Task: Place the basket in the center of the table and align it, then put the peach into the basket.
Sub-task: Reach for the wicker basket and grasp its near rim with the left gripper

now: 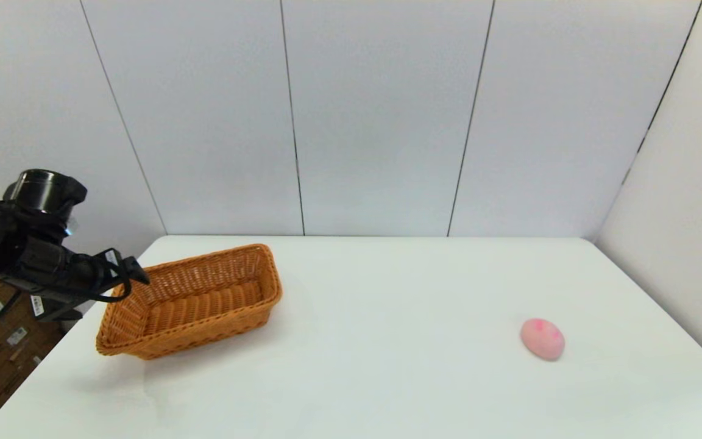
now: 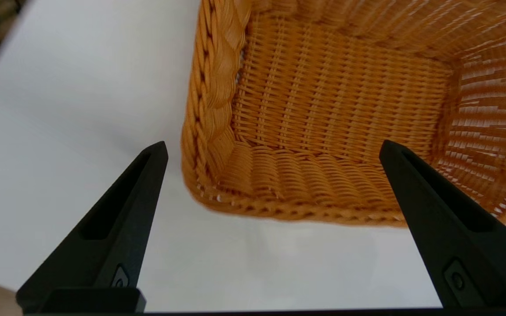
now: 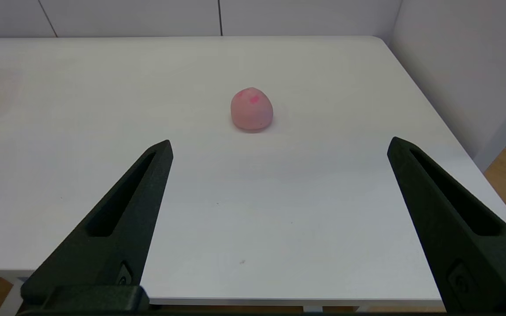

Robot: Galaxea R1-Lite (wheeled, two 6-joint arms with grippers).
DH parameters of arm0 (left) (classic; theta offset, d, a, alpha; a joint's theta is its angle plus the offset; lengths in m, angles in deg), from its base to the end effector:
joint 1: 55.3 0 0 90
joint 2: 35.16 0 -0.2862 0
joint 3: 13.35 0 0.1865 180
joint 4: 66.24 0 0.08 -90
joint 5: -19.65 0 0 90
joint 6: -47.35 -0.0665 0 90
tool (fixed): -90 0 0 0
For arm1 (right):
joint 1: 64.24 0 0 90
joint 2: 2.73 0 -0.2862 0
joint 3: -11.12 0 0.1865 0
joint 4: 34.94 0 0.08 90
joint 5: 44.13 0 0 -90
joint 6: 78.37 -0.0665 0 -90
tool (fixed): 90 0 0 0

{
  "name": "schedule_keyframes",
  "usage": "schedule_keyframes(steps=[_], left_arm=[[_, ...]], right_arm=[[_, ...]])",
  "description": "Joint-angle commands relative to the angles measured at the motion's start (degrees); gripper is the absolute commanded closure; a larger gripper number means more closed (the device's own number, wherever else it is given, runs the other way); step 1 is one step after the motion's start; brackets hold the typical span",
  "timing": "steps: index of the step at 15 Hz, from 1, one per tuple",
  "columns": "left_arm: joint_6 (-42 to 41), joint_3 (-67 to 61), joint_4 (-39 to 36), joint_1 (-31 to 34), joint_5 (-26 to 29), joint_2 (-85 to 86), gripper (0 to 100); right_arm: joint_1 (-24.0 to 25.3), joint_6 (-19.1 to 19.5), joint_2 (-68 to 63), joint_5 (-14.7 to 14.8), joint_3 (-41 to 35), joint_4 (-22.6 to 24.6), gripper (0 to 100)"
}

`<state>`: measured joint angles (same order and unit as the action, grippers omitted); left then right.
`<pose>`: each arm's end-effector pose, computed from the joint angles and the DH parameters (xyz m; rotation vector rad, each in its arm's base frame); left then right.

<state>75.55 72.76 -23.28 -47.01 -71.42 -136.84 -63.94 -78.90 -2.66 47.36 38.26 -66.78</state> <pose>0.3106 0.0465 0.1053 -0.5117 0.9651 0.3978 0.0257 -0.0016 0.0731 0.0080 0.0807 -0.0211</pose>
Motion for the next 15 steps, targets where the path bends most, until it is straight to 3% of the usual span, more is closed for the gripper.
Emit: schedule_keyframes(steps=[1,7,11,12,15], left_arm=[[-0.60,3.86,0.16,3.31,2.30,-12.75,0],[-7.19,8.17,0.25,7.00,5.12,-21.37,0],[-8.60,14.85,7.10,6.92,5.12,-24.79,0],[-8.60,15.90,8.24,6.92,5.12,-25.41,100],[-8.51,16.25,8.16,6.92,5.73,-24.71,100]], right_arm=[[0.05,0.08,0.01,0.01,-0.02,-0.13,0],[0.05,0.17,0.01,0.01,-0.02,-0.04,0],[0.05,0.26,0.01,0.01,-0.02,-0.04,0],[0.05,0.26,0.01,0.01,-0.02,-0.04,0],[0.05,0.26,0.01,0.01,-0.02,-0.04,0]])
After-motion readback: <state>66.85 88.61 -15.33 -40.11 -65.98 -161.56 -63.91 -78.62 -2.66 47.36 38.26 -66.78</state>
